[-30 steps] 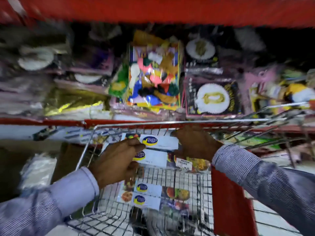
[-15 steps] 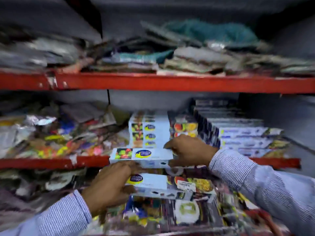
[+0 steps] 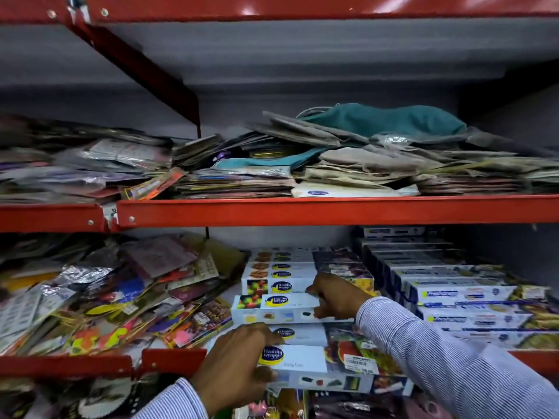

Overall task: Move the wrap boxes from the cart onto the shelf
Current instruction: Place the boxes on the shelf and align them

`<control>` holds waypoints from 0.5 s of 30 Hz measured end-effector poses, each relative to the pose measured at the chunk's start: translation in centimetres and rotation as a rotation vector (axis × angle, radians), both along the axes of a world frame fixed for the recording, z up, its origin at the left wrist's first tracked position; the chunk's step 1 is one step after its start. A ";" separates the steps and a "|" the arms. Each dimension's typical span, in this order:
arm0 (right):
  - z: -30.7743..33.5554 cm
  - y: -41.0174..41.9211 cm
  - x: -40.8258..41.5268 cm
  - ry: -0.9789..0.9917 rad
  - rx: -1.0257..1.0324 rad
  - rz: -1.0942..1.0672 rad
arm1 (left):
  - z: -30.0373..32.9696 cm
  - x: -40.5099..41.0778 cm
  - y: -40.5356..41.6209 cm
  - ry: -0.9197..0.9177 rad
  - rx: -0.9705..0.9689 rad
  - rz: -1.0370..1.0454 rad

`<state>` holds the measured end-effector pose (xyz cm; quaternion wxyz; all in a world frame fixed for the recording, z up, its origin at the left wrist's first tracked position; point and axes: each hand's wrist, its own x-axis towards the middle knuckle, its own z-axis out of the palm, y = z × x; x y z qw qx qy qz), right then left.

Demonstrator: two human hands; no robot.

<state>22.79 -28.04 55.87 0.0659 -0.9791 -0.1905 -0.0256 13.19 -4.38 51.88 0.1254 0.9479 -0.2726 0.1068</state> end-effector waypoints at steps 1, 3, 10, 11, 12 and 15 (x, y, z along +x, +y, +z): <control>-0.4 0.2 0.6 0.006 -0.008 -0.011 | -0.2 0.3 0.1 0.011 -0.005 0.006; -1.1 0.3 1.4 0.016 -0.035 -0.028 | -0.5 0.7 0.4 0.036 -0.014 0.016; -2.5 -0.4 2.4 -0.015 -0.010 -0.092 | -1.1 1.1 0.6 0.052 -0.012 0.034; -2.7 -0.4 2.5 -0.029 -0.008 -0.091 | -1.1 1.2 0.6 0.053 -0.011 0.034; -2.8 -0.4 2.5 -0.049 0.002 -0.088 | -1.1 1.3 0.6 0.053 -0.013 0.033; -2.8 -0.3 2.5 -0.102 0.037 -0.108 | -1.1 1.5 0.3 0.045 -0.022 0.038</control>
